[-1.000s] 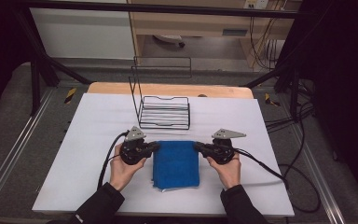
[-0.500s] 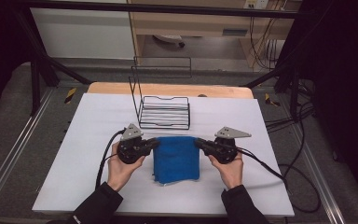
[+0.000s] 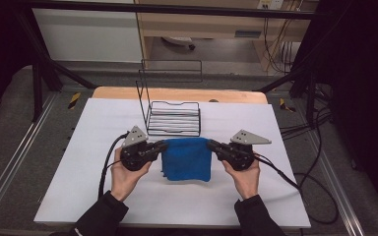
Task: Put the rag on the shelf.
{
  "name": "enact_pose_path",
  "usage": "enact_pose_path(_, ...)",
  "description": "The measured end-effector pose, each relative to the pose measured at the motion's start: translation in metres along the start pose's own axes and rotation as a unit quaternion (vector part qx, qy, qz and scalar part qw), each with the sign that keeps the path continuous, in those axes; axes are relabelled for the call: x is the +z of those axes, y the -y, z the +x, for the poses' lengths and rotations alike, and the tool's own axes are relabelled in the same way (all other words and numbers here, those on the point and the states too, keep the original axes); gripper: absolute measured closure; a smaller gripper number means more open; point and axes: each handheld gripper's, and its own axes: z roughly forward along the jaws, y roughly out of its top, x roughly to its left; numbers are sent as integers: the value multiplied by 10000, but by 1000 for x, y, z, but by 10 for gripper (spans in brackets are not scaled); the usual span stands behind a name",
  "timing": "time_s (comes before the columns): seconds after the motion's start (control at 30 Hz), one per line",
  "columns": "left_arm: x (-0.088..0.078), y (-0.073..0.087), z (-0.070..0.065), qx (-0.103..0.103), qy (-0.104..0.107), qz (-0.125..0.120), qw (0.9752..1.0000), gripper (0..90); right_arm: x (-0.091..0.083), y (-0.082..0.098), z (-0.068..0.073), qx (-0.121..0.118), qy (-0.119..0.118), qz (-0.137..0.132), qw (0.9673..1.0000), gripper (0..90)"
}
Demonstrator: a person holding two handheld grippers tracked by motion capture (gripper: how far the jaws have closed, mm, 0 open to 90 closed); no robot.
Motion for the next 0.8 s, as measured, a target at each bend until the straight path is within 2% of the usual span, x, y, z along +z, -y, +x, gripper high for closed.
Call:
enact_pose_path(0.13, -4, -6, 0, 26, -18, -123, 9999, 827, -5, -12, 5, -143, 43, -182, 9997, 854)
enact_pose_path(0.27, -8, -15, 1, 29, -63, -280, 9996, 827, -7, -19, 8, -180, 85, -293, 9994, 854)
enact_pose_path(0.43, -14, -26, 2, 48, -118, -488, 9987, 827, -9, -32, 12, -262, 159, -529, 9981, 854)
enact_pose_path(0.63, -20, -38, 5, 56, -190, -716, 9972, 827, -8, -42, 15, -323, 224, -679, 9969, 855)
enact_pose_path(0.8, -24, -46, 5, 130, -252, -824, 9962, 828, -8, -51, 17, -369, 278, -841, 9954, 855)
